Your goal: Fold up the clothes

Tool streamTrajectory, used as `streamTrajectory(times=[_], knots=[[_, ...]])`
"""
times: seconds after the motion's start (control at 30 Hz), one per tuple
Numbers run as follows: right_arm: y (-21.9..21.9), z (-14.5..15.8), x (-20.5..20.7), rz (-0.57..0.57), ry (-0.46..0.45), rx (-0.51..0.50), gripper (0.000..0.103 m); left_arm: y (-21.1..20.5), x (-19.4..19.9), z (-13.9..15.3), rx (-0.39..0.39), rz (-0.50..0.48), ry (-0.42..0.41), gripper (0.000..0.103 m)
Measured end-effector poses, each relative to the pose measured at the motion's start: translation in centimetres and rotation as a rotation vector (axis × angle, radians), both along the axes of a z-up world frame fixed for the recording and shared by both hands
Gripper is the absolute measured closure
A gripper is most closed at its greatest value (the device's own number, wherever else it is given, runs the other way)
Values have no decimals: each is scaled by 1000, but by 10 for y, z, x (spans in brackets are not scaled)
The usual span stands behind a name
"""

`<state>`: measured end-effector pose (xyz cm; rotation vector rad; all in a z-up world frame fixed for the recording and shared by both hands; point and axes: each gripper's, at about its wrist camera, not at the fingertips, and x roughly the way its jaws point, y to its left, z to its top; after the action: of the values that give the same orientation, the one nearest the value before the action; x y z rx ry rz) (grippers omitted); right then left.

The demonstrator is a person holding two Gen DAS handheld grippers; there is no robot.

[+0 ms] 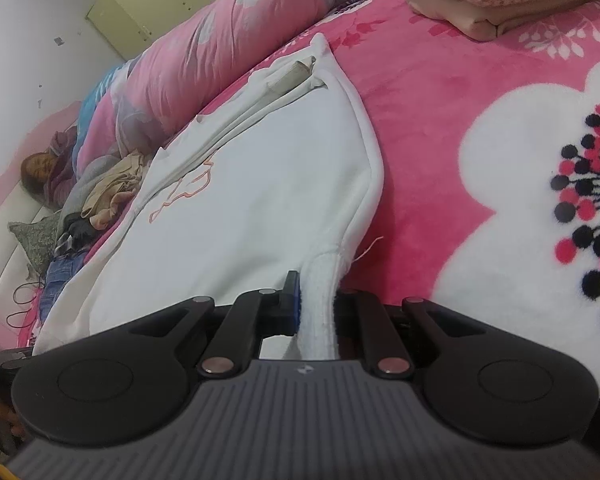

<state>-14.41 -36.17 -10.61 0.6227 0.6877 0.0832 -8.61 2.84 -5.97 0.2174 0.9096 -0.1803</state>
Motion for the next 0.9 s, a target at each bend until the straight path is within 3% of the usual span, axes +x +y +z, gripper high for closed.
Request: streamTrajectory(times=[0.63, 0.8, 0.9], knots=[[4, 0, 1, 4, -8, -35, 97, -2, -4, -2, 24, -14, -36, 85], [16, 8, -1, 14, -23, -133, 98, 11, -12, 0, -47, -7, -76, 95], [16, 13, -7, -3, -42, -130, 99, 25, -16, 4, -119, 22, -88, 97]])
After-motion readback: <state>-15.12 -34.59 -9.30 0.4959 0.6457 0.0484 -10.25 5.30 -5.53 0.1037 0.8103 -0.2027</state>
